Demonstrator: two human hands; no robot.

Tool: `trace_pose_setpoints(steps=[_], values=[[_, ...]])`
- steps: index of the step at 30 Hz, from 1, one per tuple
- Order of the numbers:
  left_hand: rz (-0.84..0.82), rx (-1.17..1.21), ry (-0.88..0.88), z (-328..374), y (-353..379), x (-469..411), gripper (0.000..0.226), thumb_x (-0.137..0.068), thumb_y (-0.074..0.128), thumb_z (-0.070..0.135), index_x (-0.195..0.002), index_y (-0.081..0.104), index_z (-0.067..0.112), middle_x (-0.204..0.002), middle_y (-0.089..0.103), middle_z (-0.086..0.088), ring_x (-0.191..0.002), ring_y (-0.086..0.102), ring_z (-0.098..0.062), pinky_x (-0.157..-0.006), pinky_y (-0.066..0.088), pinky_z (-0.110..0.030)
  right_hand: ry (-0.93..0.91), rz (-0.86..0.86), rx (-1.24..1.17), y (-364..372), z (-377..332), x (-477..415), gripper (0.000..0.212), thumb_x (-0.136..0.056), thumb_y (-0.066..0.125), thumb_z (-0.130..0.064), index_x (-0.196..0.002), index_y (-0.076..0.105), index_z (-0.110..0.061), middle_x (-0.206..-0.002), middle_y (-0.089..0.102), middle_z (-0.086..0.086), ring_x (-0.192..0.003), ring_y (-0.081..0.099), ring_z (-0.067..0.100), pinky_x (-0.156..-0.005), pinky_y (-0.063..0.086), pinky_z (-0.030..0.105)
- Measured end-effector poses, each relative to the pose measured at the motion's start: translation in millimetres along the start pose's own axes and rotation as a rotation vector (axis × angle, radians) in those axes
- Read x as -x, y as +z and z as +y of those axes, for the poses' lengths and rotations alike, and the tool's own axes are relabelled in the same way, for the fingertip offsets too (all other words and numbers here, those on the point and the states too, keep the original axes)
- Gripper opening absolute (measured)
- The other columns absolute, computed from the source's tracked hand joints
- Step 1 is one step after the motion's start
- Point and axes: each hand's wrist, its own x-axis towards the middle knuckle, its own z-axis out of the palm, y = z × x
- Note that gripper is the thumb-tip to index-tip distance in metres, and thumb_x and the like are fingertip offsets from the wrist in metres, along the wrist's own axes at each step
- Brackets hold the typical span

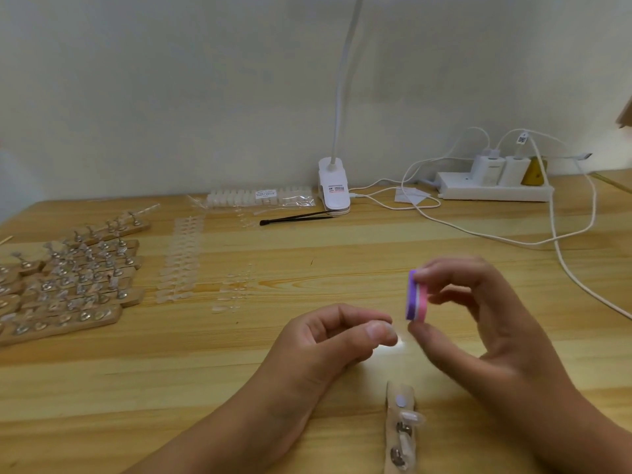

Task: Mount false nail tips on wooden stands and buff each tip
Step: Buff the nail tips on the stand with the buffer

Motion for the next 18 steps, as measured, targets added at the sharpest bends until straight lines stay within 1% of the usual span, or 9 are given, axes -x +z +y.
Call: trace_pose_setpoints(steps=[2,4,7,10,12,13,15,16,18], values=[[0.004,-0.014,0.003,0,1,1,0.034,-0.058,0.079,0.043,-0.086,0.079,0.025,-0.085,0.075,0.001,-0.082,0.062,-0.004,-0.085,0.047,-0.022,-0.015,-0.021,0.030,-3,0,-1,0.036,-0.079,0.066,-0.027,-0.113,0.057,-0.024,-0.113,0.059,-0.009,-0.109,0.059,0.021,-0.089,0.049,0.032],[0.003,-0.013,0.016,0,2,1,0.032,-0.059,0.078,0.043,-0.085,0.079,0.024,-0.085,0.075,0.002,-0.082,0.063,-0.005,-0.085,0.047,-0.024,-0.111,-0.083,0.081,-1,-2,1,0.035,-0.080,0.068,-0.024,-0.112,0.057,-0.022,-0.114,0.059,-0.008,-0.111,0.060,0.020,-0.090,0.048,0.030],[0.040,0.064,0.018,-1,0,-1,0.032,-0.059,0.079,0.039,-0.084,0.079,0.019,-0.083,0.073,-0.001,-0.082,0.063,-0.010,-0.081,0.052,-0.024,-0.267,-0.153,0.202,4,-7,9,0.033,-0.079,0.073,-0.024,-0.109,0.059,-0.024,-0.114,0.058,-0.006,-0.106,0.062,0.014,-0.089,0.046,0.025],[0.046,0.081,0.004,0,-1,-2,0.032,-0.059,0.080,0.038,-0.085,0.078,0.018,-0.083,0.072,-0.004,-0.083,0.062,-0.014,-0.080,0.052,-0.025,-0.327,-0.147,0.264,6,-9,13,0.033,-0.079,0.074,-0.028,-0.109,0.059,-0.028,-0.114,0.056,-0.011,-0.104,0.059,0.009,-0.087,0.045,0.021],[0.021,0.035,0.011,0,0,0,0.033,-0.061,0.079,0.039,-0.087,0.078,0.018,-0.088,0.073,-0.005,-0.088,0.060,-0.016,-0.085,0.048,-0.028,-0.250,-0.102,0.147,6,-7,6,0.033,-0.080,0.072,-0.027,-0.110,0.059,-0.027,-0.114,0.057,-0.008,-0.106,0.060,0.016,-0.087,0.047,0.027],[0.003,0.002,0.016,0,0,1,0.032,-0.061,0.078,0.040,-0.087,0.078,0.020,-0.088,0.074,-0.002,-0.088,0.061,-0.013,-0.086,0.047,-0.026,-0.166,-0.052,0.058,5,-4,1,0.032,-0.079,0.071,-0.027,-0.108,0.059,-0.026,-0.114,0.058,-0.007,-0.106,0.061,0.019,-0.087,0.049,0.032],[-0.025,-0.054,0.020,0,0,3,0.030,-0.062,0.078,0.044,-0.086,0.078,0.025,-0.087,0.074,0.002,-0.088,0.063,-0.007,-0.086,0.048,-0.022,0.014,0.048,-0.062,-1,2,-7,0.034,-0.076,0.069,-0.029,-0.108,0.059,-0.027,-0.113,0.059,-0.009,-0.107,0.061,0.019,-0.091,0.051,0.035],[-0.030,-0.059,0.021,0,0,3,0.030,-0.063,0.078,0.045,-0.086,0.078,0.025,-0.086,0.074,0.003,-0.088,0.062,-0.007,-0.084,0.049,-0.021,0.062,0.073,-0.066,-5,5,-9,0.036,-0.075,0.068,-0.031,-0.110,0.059,-0.027,-0.113,0.059,-0.010,-0.107,0.060,0.018,-0.093,0.051,0.036],[-0.025,-0.040,0.023,0,0,3,0.031,-0.063,0.078,0.046,-0.084,0.078,0.024,-0.084,0.073,0.003,-0.087,0.059,-0.010,-0.081,0.050,-0.019,0.046,0.055,-0.013,-8,7,-8,0.037,-0.077,0.068,-0.030,-0.112,0.058,-0.025,-0.113,0.059,-0.008,-0.109,0.060,0.020,-0.094,0.050,0.038]])
